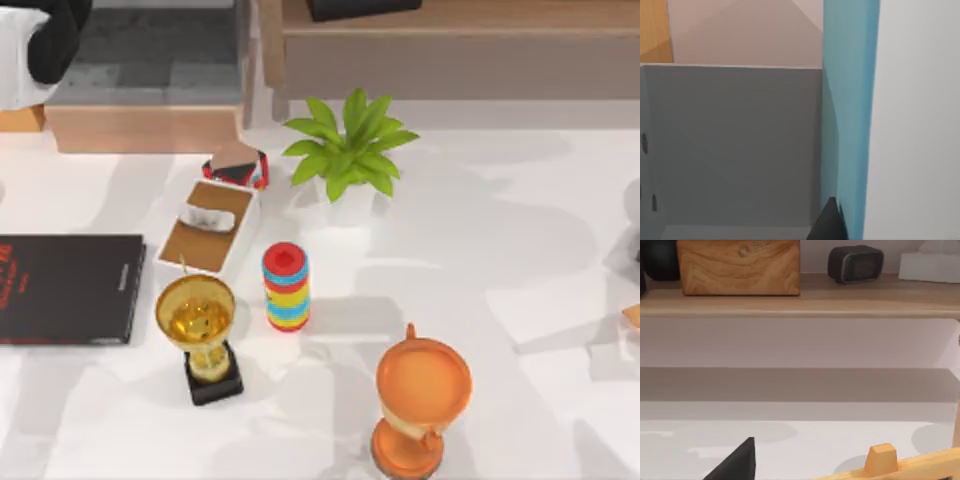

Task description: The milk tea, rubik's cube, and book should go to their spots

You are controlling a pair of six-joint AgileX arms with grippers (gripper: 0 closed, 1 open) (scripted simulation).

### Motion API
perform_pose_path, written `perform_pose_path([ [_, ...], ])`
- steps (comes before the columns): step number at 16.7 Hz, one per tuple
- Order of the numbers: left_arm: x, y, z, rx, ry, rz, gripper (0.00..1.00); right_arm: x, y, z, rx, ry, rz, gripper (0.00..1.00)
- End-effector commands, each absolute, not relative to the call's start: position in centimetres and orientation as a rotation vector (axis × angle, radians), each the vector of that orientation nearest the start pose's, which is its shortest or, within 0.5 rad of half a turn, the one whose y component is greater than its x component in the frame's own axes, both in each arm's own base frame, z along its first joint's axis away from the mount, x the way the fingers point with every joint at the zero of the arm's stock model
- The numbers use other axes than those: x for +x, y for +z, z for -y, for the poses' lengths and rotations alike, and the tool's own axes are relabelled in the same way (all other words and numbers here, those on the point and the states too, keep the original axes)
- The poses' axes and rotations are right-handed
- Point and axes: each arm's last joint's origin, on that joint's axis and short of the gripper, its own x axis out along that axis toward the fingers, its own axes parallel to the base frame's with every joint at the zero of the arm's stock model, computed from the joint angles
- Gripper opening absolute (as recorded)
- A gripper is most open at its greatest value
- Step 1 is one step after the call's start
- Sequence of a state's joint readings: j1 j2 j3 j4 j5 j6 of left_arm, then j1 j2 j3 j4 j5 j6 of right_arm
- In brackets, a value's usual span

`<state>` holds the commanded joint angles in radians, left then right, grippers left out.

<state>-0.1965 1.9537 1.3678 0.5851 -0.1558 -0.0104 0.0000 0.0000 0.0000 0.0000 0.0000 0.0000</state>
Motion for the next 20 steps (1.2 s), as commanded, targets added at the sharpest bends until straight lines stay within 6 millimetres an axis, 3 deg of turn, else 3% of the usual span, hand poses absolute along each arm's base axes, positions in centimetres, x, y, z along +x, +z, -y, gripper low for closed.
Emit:
perform_pose_path([
  [5,44.8,26.6,7.9,0.005,-0.029,0.016,0.00,10.6,16.0,0.1,0.000,0.000,0.000,1.00],
  [10,40.6,30.7,6.2,0.254,-0.038,0.141,0.00,10.6,16.0,0.1,0.000,0.000,0.000,1.00],
  [12,38.3,31.3,5.0,0.429,-0.020,0.169,0.00,10.6,16.0,0.1,0.000,0.000,0.000,1.00],
  [16,33.7,28.6,2.8,0.843,-0.003,0.137,0.00,10.6,16.0,0.1,0.000,0.000,0.000,1.00],
  [20,29.0,22.3,1.1,1.234,-0.059,0.018,0.00,10.6,16.0,0.1,0.000,0.000,0.000,1.00],
])
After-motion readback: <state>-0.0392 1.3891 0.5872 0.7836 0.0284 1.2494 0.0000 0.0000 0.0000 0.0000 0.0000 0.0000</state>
